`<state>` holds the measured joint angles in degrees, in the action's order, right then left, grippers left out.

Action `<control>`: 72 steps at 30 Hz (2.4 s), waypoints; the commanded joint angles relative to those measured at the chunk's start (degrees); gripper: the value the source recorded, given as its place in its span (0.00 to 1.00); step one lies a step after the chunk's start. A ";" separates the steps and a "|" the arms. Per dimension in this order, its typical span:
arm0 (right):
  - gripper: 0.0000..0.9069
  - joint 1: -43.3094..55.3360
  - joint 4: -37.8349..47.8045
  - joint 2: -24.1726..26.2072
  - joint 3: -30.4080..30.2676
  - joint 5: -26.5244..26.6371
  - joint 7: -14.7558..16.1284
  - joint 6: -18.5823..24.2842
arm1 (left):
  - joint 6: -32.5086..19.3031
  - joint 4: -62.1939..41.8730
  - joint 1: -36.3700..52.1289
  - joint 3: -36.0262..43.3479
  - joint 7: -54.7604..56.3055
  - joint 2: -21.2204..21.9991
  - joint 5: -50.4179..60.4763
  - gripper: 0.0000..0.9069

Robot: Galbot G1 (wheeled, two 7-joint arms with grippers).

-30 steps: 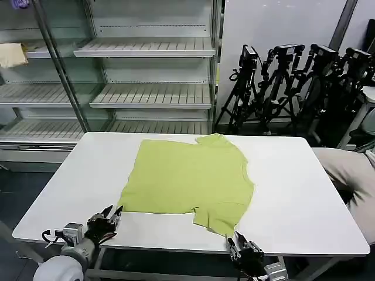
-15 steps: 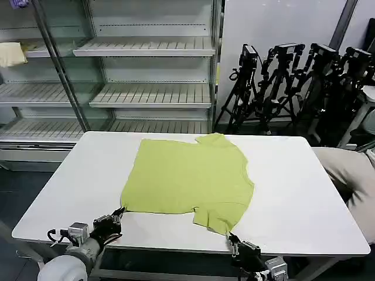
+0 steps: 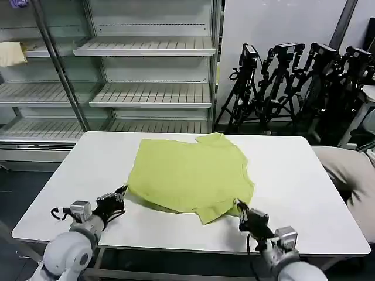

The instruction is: Fold and organize the clothes.

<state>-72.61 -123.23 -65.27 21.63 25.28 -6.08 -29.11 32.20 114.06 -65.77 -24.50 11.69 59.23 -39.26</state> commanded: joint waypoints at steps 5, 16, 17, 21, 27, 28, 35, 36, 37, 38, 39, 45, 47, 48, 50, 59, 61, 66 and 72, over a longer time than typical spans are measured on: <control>0.00 9.38 8.34 -0.44 -0.83 -1.77 1.51 0.41 | -0.32 -7.09 10.52 3.28 0.16 2.24 -0.71 0.00; 0.00 17.20 16.35 -1.98 -2.42 -5.10 4.30 0.98 | -0.35 -12.54 14.26 5.14 -0.24 3.24 -0.10 0.00; 0.00 17.52 16.63 -2.10 -2.50 -5.22 4.47 0.97 | -0.37 -12.86 14.58 5.26 -0.38 3.21 -0.05 0.00; 0.00 18.53 18.69 -2.36 -3.12 -7.29 6.67 1.73 | -0.68 -13.95 14.99 5.54 -0.83 2.93 0.00 0.01; 0.00 19.95 20.82 -2.98 -3.33 -8.34 7.04 2.93 | -1.58 -14.97 15.92 6.86 -1.10 2.91 0.52 0.01; 0.00 20.11 21.15 -3.08 -3.23 -8.52 7.21 2.97 | -1.61 -14.73 15.85 7.03 -1.11 3.07 0.65 0.00; 1.00 20.68 25.00 -4.51 -4.20 -10.18 7.87 4.38 | -2.40 -16.12 15.86 6.71 -1.52 3.51 1.79 1.00; 1.00 20.74 25.66 -4.86 -4.32 -10.55 8.05 5.56 | -2.63 -16.56 15.78 6.73 -1.53 3.39 2.66 1.00; 1.00 20.80 25.94 -5.10 -4.41 -10.96 8.00 5.90 | -2.50 -16.86 15.75 6.82 -1.14 3.35 3.49 1.00; 1.00 21.10 26.43 -5.54 -4.54 -10.77 7.85 6.10 | -2.57 -17.18 15.65 6.74 -1.24 3.30 4.13 1.00; 1.00 21.31 26.83 -5.70 -4.56 -10.68 7.75 6.15 | -2.90 -17.38 15.56 6.71 -1.34 3.23 4.19 1.00; 1.00 22.93 28.03 -6.10 -4.40 -10.25 4.60 5.32 | -3.12 -15.89 14.67 6.44 -1.72 2.57 5.53 1.00; 1.00 22.60 27.72 -5.65 -3.66 -10.52 2.71 5.06 | -5.82 -15.05 13.76 5.90 -3.34 1.69 5.69 1.00; 1.00 22.01 27.47 -5.34 -3.37 -10.52 2.65 5.07 | -6.57 -14.79 13.01 5.77 -4.04 1.20 6.24 1.00; 1.00 19.36 24.19 -3.45 -2.12 -9.15 3.00 4.14 | -6.48 -13.38 10.80 5.45 -4.91 0.17 7.01 1.00; 1.00 1.73 7.99 2.73 5.63 0.02 4.30 -2.46 | 0.91 -9.65 6.88 5.78 -4.91 -1.08 9.38 1.00; 0.00 -0.45 8.10 3.00 6.68 0.27 5.85 -1.81 | 0.97 -11.69 7.37 5.45 -5.51 -0.96 9.44 1.00; 0.00 -2.75 6.80 2.82 8.24 1.69 7.10 -1.88 | 1.03 -12.04 6.61 5.12 -6.60 -1.33 9.45 0.02; 0.00 -1.62 7.85 2.23 7.08 1.64 6.77 -2.23 | 0.98 -11.75 6.89 5.39 -6.39 -0.81 8.08 0.02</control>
<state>-70.82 -112.81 -63.44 27.25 26.25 0.46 -31.11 32.37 102.56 -58.35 -18.93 5.77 58.77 -31.39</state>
